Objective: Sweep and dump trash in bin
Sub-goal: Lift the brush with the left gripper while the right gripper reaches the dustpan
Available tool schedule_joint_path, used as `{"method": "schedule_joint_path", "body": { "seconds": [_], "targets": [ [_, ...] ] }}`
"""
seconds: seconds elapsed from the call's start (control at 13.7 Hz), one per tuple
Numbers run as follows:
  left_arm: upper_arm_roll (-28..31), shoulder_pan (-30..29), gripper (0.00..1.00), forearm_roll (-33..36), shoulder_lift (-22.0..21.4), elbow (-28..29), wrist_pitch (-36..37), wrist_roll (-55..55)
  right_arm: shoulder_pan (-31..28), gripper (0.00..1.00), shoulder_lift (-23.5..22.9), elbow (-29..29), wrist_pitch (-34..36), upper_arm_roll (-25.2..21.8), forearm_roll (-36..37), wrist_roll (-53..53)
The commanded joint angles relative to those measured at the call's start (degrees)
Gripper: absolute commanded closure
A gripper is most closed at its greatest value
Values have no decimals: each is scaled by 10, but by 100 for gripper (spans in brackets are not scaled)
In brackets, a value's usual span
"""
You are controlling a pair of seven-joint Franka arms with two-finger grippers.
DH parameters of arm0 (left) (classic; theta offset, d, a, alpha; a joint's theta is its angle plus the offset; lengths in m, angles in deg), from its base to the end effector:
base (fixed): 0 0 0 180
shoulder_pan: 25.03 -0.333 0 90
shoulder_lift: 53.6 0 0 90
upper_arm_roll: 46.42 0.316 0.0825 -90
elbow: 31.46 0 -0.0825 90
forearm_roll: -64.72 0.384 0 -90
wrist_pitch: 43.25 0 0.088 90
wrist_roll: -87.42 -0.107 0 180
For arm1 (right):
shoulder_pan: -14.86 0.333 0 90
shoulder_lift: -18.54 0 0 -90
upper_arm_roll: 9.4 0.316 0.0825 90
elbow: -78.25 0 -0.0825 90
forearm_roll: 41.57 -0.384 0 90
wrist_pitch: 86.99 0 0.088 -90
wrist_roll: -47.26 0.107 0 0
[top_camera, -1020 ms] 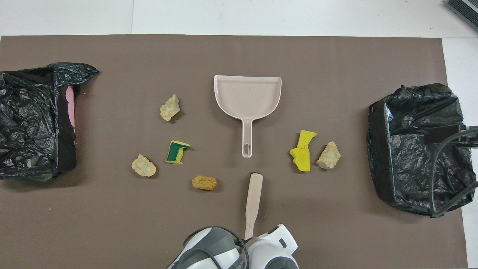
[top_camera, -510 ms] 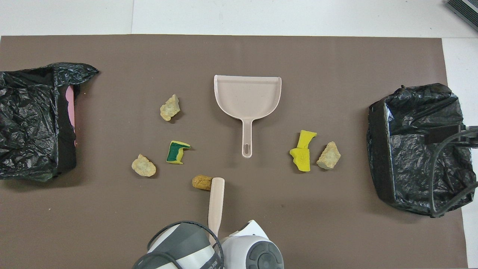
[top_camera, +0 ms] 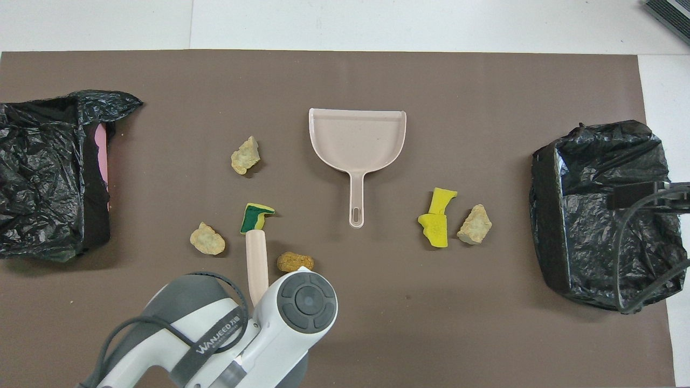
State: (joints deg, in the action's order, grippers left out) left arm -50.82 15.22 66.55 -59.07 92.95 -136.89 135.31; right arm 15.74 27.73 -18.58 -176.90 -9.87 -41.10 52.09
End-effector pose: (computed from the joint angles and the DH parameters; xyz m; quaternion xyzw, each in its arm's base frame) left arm 0.3306 -0.3225 0.4074 -0.9752 -0.0241 0.1378 0.1714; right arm 0.5034 0.0024 0.6529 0.9991 -0.0386 0.0199 0.0025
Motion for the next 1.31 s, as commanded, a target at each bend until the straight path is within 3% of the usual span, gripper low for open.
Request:
{"method": "schedule_joint_path", "body": {
  "seconds": [0.0,0.66,0.87,1.09,1.24],
  "targets": [
    [-7,-52,100,12,-12,8,17,-1,4,0,-13,-7,-4,2,-16,-13],
    [-7,-141,100,59,-23,36,19,7,128,0,-132,3,-154,18,-18,163],
    [-7,-151,100,58,-37,67,-10,17,171,0,-200,6,-226,18,-14,222],
    [-7,-185,100,58,-63,132,-85,7,195,0,-224,-12,-261,21,-19,237],
    [-8,-193,100,51,-59,137,-117,-22,230,0,-233,-42,-308,21,-19,303]
  ]
}}
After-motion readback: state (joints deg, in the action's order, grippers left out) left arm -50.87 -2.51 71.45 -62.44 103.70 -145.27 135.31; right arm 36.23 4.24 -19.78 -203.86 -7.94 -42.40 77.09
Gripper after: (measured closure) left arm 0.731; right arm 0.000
